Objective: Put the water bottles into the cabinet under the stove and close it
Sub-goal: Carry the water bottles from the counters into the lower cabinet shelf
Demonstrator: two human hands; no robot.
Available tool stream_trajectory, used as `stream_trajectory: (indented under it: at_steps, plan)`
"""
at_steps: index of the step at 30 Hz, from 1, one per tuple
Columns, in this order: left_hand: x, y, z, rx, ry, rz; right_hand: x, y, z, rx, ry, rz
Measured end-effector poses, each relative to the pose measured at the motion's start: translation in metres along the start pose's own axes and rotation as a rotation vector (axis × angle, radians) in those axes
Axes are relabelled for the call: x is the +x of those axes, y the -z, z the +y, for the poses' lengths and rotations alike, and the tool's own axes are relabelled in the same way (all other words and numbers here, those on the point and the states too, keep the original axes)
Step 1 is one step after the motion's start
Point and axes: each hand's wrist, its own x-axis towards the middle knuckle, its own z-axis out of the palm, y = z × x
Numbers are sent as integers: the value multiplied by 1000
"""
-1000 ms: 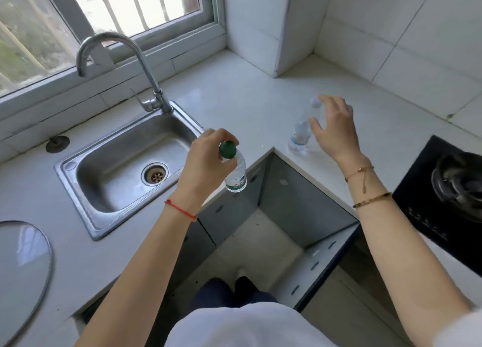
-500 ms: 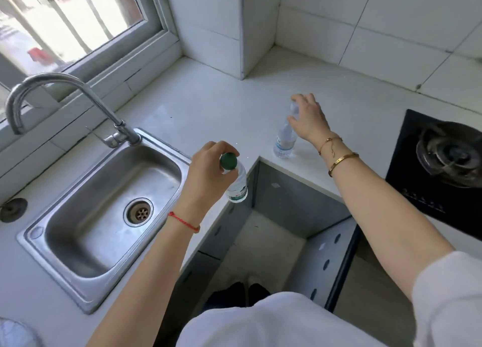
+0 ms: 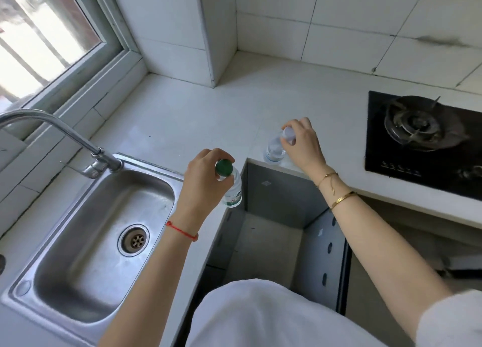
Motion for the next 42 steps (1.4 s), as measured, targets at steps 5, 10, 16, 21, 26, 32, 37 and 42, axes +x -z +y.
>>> stream_trajectory:
  at_steps: [5, 10, 16, 21, 26, 32, 37, 42]
  plan:
    - [-9, -4, 8, -6, -87, -75, -65, 28, -4, 20, -30, 70]
    - [-25, -15, 22, -22, -176, -167, -137, 63, -10, 32, -118, 185]
    - [-47, -42, 50, -47, -299, -262, -211, 99, 4, 26, -232, 299]
    - [-68, -73, 87, -24, -397, -353, -263, 126, 28, 18, -324, 376]
    - [-96, -111, 140, -29, -479, -410, -309, 157, 68, 12, -373, 416]
    - [-138, -179, 208, -23, -452, -413, -350, 214, 149, 17, -355, 362]
    - [-175, -245, 261, -47, -319, -351, -368, 259, 226, -21, -283, 201]
    - [-190, -295, 298, -74, -237, -290, -368, 278, 280, -28, -269, 84]
